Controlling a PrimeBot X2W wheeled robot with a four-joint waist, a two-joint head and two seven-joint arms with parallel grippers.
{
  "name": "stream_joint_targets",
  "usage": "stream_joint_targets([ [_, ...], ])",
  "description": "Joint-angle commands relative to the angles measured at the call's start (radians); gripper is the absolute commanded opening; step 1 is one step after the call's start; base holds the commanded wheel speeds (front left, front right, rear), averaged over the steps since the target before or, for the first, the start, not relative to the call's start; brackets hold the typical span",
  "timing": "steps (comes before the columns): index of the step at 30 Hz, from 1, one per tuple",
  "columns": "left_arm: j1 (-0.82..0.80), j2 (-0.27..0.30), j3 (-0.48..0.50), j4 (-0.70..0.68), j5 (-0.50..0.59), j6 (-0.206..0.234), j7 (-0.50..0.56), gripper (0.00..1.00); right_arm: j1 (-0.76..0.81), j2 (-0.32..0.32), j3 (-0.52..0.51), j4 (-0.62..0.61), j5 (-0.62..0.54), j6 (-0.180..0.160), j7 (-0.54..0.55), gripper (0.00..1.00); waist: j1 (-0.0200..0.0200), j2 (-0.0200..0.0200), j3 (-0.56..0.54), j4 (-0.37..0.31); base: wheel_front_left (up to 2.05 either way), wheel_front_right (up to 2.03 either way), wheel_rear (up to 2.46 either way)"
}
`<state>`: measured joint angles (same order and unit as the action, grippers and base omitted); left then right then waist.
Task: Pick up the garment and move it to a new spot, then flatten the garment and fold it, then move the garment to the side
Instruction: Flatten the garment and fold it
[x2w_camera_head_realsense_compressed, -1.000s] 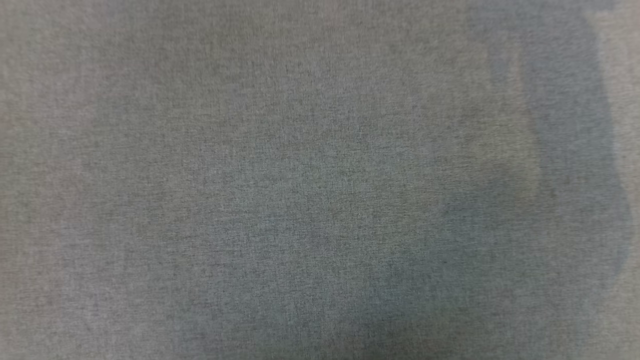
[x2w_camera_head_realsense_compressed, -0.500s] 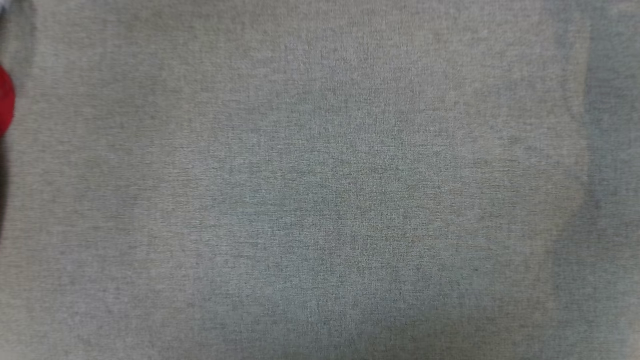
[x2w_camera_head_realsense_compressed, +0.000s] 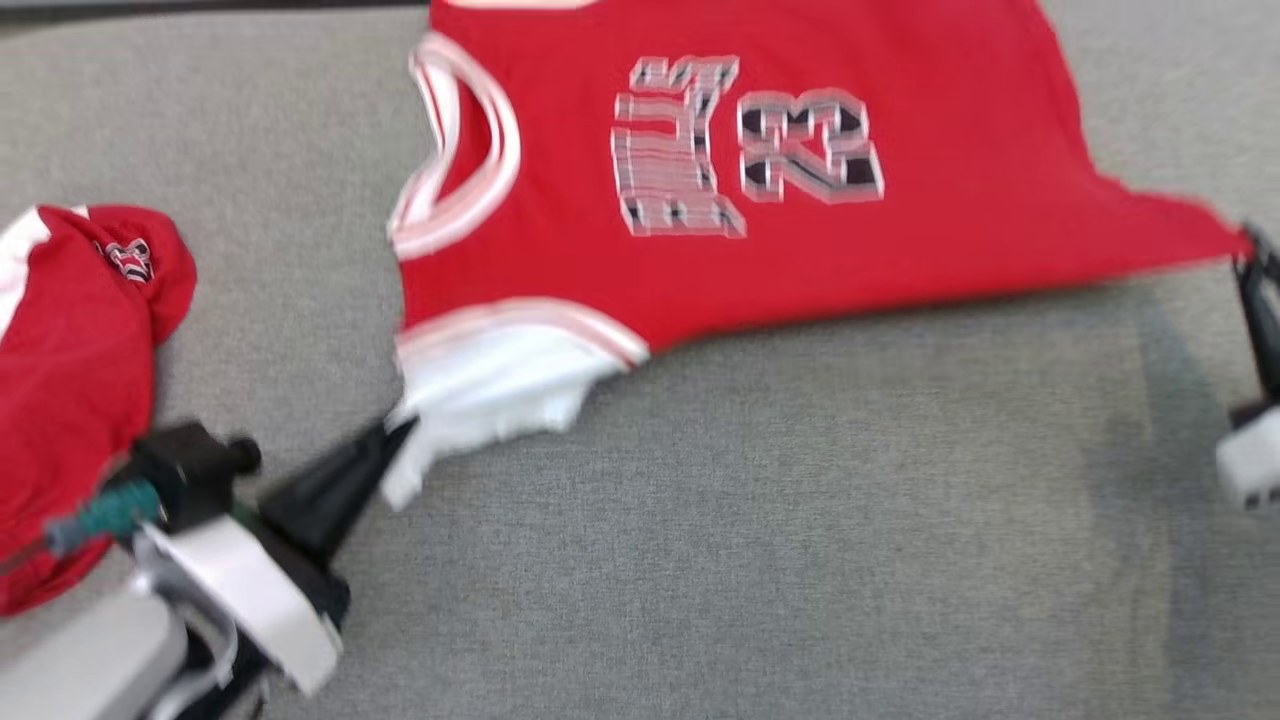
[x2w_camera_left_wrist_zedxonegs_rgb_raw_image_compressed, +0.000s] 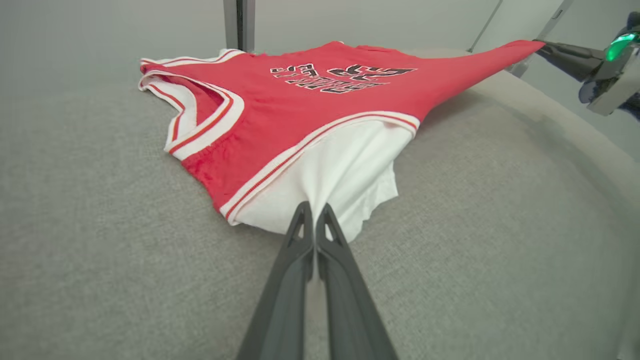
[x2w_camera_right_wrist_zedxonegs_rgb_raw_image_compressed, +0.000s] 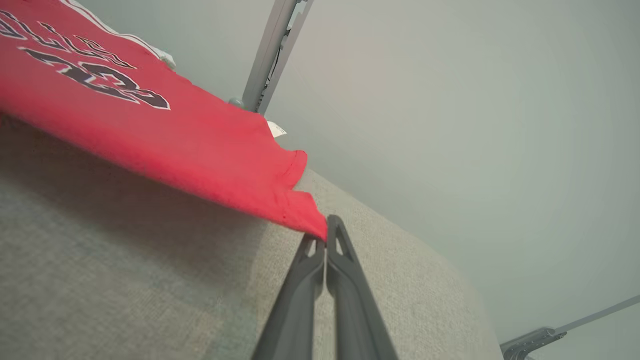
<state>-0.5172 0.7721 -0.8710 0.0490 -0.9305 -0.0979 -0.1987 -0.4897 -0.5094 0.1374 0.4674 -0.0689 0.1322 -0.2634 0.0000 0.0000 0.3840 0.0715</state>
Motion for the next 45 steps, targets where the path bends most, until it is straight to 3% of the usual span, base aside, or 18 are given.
stream_joint_targets([
  [1,0.065,0.026,-0.011,-0.045,-0.026,0.031,0.011,0.00,0.090,0.002,-0.022,-0.039,0.011,-0.003,0.012,0.00,0.0000,0.0000,-0.071,-0.018,0.00,0.00,0.00],
  [9,0.248,0.100,-0.036,-0.222,-0.096,0.142,0.036,0.00,0.369,0.037,-0.116,-0.220,0.006,-0.003,0.075,0.00,0.0000,0.0000,-0.136,-0.032,0.00,0.00,0.00],
  [15,0.339,0.160,-0.038,-0.377,-0.130,0.229,0.051,0.00,0.635,0.087,-0.244,-0.461,-0.029,-0.003,0.152,0.00,0.0000,0.0000,-0.164,-0.011,0.00,0.00,0.00],
  [19,0.342,0.179,-0.031,-0.442,-0.142,0.253,0.067,0.00,0.736,0.131,-0.286,-0.613,-0.039,-0.003,0.229,0.00,0.0000,0.0000,-0.160,-0.007,0.00,0.00,0.00],
  [22,0.302,0.162,-0.028,-0.430,-0.140,0.231,0.084,0.00,0.729,0.131,-0.283,-0.639,-0.042,-0.003,0.279,0.00,0.0000,0.0000,-0.147,-0.009,0.00,0.00,0.00],
  [33,0.084,0.028,-0.028,-0.232,-0.093,0.122,0.149,0.00,0.523,0.157,-0.218,-0.539,-0.034,-0.003,0.404,0.00,0.0000,0.0000,-0.075,-0.009,0.00,0.00,0.00],
  [45,-0.098,-0.063,-0.014,-0.016,-0.062,0.013,0.129,0.00,0.311,0.149,-0.199,-0.335,-0.028,-0.003,0.328,0.00,0.0000,0.0000,0.027,0.012,0.00,0.00,0.00],
])
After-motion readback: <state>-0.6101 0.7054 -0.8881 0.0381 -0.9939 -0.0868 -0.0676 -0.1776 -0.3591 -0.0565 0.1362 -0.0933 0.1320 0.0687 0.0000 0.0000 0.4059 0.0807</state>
